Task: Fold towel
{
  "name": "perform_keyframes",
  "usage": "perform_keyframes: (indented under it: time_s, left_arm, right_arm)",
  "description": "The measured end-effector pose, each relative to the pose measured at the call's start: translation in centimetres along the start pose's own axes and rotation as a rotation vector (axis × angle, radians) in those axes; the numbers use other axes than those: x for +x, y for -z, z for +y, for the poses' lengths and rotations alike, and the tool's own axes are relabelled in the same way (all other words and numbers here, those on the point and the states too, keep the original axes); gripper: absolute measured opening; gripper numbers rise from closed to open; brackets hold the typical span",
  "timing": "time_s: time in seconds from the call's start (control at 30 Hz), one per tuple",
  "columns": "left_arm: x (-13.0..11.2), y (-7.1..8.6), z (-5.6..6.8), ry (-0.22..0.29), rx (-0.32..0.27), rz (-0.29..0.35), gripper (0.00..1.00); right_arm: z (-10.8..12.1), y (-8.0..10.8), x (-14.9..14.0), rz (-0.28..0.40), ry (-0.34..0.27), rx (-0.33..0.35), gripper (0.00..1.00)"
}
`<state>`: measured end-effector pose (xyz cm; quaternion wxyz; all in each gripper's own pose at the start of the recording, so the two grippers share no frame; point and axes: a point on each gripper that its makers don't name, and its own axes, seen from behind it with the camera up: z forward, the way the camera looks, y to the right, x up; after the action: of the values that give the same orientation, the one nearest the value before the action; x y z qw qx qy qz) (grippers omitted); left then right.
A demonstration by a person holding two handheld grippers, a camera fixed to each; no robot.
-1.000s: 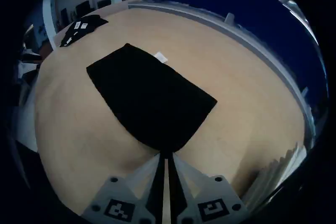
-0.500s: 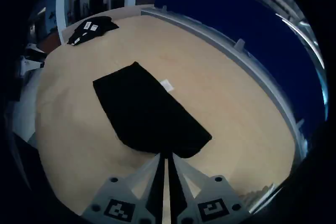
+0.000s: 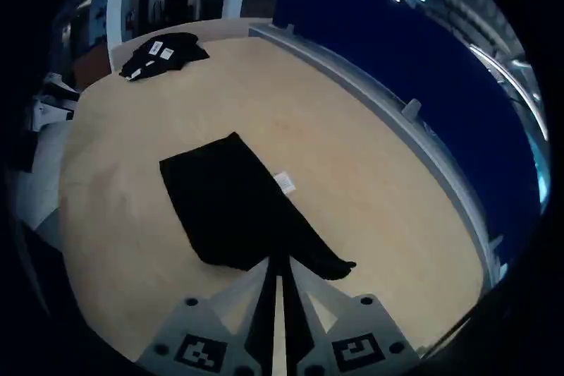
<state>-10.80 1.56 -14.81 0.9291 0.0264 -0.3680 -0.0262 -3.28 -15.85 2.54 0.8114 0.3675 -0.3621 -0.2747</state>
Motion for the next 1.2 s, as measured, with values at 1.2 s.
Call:
perform_keyframes:
  time_s: [1.2]
  left_arm:
    - [0.1,2.4,-1.6,0.125,0.051,0.044,0.77]
  right_arm:
    - [-15.6,-12.6,11.2,0.003,0.305,0.248,0.05]
